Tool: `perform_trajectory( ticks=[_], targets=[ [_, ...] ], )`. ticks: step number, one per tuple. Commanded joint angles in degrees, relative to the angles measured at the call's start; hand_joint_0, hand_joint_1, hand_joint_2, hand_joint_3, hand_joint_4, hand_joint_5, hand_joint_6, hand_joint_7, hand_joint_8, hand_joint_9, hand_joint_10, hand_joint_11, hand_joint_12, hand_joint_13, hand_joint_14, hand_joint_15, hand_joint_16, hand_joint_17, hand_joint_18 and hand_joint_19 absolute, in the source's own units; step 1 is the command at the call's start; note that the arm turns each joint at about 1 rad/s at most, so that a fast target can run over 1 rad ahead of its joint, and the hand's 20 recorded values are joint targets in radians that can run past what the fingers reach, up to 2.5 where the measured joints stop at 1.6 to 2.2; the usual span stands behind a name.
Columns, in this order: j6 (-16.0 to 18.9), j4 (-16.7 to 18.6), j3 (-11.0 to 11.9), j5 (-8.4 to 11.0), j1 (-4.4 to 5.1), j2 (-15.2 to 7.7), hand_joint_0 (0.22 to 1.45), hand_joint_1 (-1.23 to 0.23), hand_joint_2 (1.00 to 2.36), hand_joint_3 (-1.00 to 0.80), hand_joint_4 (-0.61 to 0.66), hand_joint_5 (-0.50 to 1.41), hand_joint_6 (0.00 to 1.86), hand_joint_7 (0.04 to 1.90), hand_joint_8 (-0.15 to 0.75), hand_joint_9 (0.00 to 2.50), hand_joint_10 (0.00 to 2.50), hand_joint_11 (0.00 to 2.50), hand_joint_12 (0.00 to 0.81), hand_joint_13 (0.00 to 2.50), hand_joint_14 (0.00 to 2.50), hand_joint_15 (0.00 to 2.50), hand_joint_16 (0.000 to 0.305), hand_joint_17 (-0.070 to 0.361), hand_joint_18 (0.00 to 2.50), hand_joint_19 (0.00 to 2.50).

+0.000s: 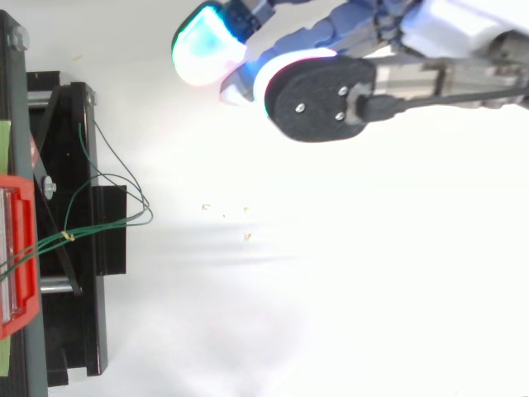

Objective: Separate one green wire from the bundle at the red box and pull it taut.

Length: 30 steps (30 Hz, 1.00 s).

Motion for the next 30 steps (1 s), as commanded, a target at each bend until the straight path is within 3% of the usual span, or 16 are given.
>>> perform_trajectory(
  ticks=[1,7,10,15,25,30],
  targets=[
    [0.08,1.90,0.01,-0.41,-0.03,-1.70,0.57,-0.53,1.00,-0.48,0.28,-0.19,0.50,0.68,0.289,0.83,0.01,0.21,0.265,0.78,0.01,0.20,0.036,0.081,0.69,0.29],
    [-2.99,2.78,0.01,-0.41,-0.03,-2.05,0.57,-0.54,1.00,-0.48,0.28,-0.19,0.50,0.68,0.294,0.84,0.01,0.21,0.262,0.78,0.01,0.20,0.036,0.081,0.69,0.29],
    [-2.38,3.66,0.01,-0.41,-0.21,-3.54,0.57,-0.53,1.00,-0.49,0.28,-0.19,0.50,0.68,0.293,0.84,0.01,0.21,0.264,0.78,0.01,0.20,0.036,0.082,0.69,0.29],
    [-0.01,8.94,0.45,-1.11,-0.29,-7.58,0.57,-0.53,1.00,-0.48,0.28,-0.19,0.50,0.68,0.291,0.84,0.01,0.21,0.264,0.78,0.01,0.20,0.036,0.082,0.69,0.29],
    [-0.62,10.61,0.63,-1.46,-0.29,-8.99,0.57,-0.53,1.00,-0.49,0.28,-0.19,0.50,0.68,0.293,0.84,0.01,0.20,0.263,0.79,0.01,0.21,0.037,0.082,0.69,0.30],
    [-0.27,14.39,0.81,-1.37,0.15,-11.10,0.57,-0.53,1.00,-0.49,0.28,-0.19,0.50,0.68,0.291,0.84,0.01,0.21,0.265,0.79,0.01,0.20,0.037,0.083,0.69,0.30]
  ],
)
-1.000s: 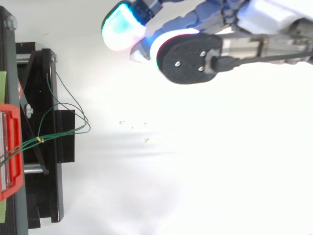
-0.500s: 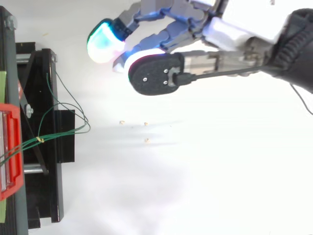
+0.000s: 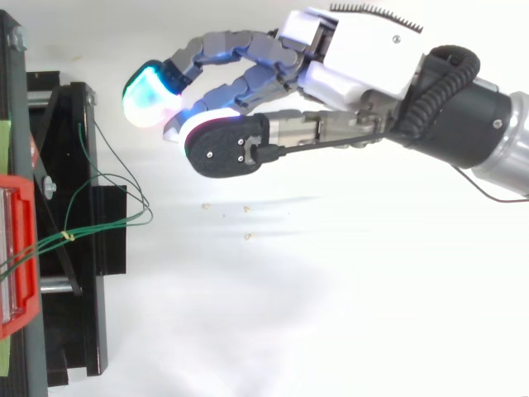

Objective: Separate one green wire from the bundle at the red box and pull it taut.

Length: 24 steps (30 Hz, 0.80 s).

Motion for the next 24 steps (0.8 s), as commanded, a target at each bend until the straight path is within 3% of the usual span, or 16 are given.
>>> perform_trajectory(
  ticks=[1,5,9,13,18,22,24],
  targets=[
    [-0.07,3.63,0.12,0.43,0.80,-1.51,0.57,-0.53,1.00,-0.49,0.28,-0.19,0.50,0.68,0.294,0.85,0.01,0.22,0.265,0.79,0.01,0.21,0.037,0.083,0.69,0.30],
    [-0.42,4.60,0.21,0.08,1.59,-1.51,0.57,-0.53,1.00,-0.49,0.29,-0.18,0.50,0.70,0.292,0.84,0.00,0.20,0.264,0.79,0.01,0.20,0.037,0.083,0.69,0.31],
    [-2.09,4.42,2.31,-0.72,2.47,-1.68,0.57,-0.53,1.00,-0.49,0.29,-0.18,0.50,0.70,0.293,0.84,0.01,0.21,0.265,0.78,0.01,0.20,0.037,0.084,0.69,0.31],
    [-3.15,4.60,2.58,-0.72,3.17,-1.68,0.57,-0.54,1.00,-0.49,0.29,-0.18,0.50,0.73,0.292,0.84,0.01,0.22,0.262,0.78,0.01,0.21,0.037,0.084,0.69,0.31],
    [-3.24,5.13,2.58,-0.72,4.93,-1.68,0.57,-0.56,1.00,-0.50,0.30,-0.17,0.50,0.75,0.291,0.83,0.01,0.21,0.263,0.78,0.01,0.21,0.038,0.085,0.70,0.32],
    [-2.71,6.27,3.55,-0.98,5.02,-3.70,0.57,-0.56,1.00,-0.50,0.31,-0.17,0.50,0.75,0.291,0.83,0.01,0.22,0.262,0.78,0.01,0.20,0.038,0.086,0.70,0.31],
    [-1.13,7.15,5.74,-0.98,5.02,-6.25,0.57,-0.55,1.00,-0.49,0.30,-0.17,0.50,0.75,0.290,0.83,0.01,0.21,0.262,0.78,0.01,0.21,0.038,0.086,0.70,0.32]
  ],
)
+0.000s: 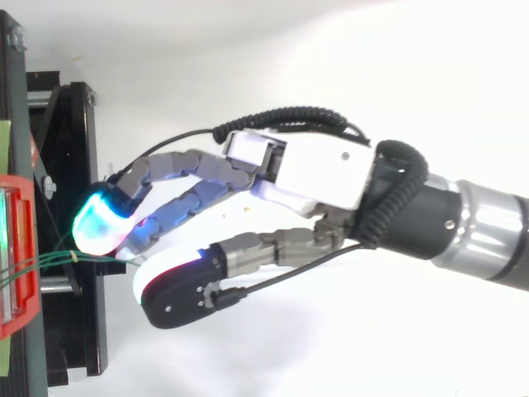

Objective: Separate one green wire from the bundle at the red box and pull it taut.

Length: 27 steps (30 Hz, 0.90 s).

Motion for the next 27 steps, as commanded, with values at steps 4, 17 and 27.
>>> perform_trajectory(
  ticks=[4,17,27],
  targets=[
    [3.43,-1.45,2.99,-0.18,0.17,-3.46,0.57,-0.55,1.00,-0.49,0.30,-0.17,0.50,0.75,0.290,0.83,0.00,0.21,0.262,0.78,0.01,0.20,0.039,0.087,0.70,0.32],
    [3.78,-2.16,3.08,-0.53,0.17,-3.37,0.57,-0.55,1.00,-0.49,0.31,-0.17,0.50,0.76,0.288,0.83,0.00,0.21,0.263,0.78,0.01,0.21,0.038,0.087,0.71,0.32],
    [4.48,-3.21,5.54,-0.70,0.17,-3.29,0.58,-0.55,1.00,-0.47,0.33,-0.15,0.50,0.82,0.293,0.85,0.01,0.23,0.261,0.78,0.01,0.21,0.038,0.086,0.71,0.32]
  ],
)
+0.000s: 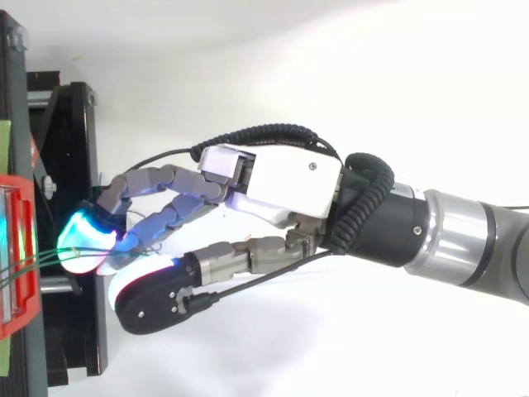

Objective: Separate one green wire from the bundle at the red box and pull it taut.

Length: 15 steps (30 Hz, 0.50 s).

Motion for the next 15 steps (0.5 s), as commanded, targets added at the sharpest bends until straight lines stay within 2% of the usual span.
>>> perform_trajectory(
  ticks=[1,6,10,15],
  targets=[
    [-0.02,-1.19,1.41,-0.04,0.01,0.18,0.58,-0.55,1.00,-0.47,0.32,-0.15,0.50,0.85,0.294,0.85,0.01,0.22,0.259,0.79,0.01,0.21,0.038,0.086,0.71,0.33],
    [0.16,-7.70,3.61,-0.04,0.36,0.53,0.59,-0.56,1.00,-0.45,0.32,-0.14,0.50,0.92,0.292,0.85,0.01,0.23,0.256,0.79,0.01,0.22,0.038,0.085,0.71,0.32],
    [0.33,-11.39,4.22,-0.13,0.54,0.53,0.60,-0.57,1.00,-0.45,0.32,-0.14,0.50,0.96,0.293,0.85,0.01,0.25,0.257,0.79,0.01,0.22,0.038,0.086,0.71,0.33],
    [0.42,-12.27,4.14,-0.13,0.54,0.53,0.60,-0.57,1.00,-0.44,0.32,-0.13,0.50,0.99,0.292,0.85,0.01,0.25,0.258,0.79,0.01,0.23,0.038,0.086,0.71,0.33]
  ],
)
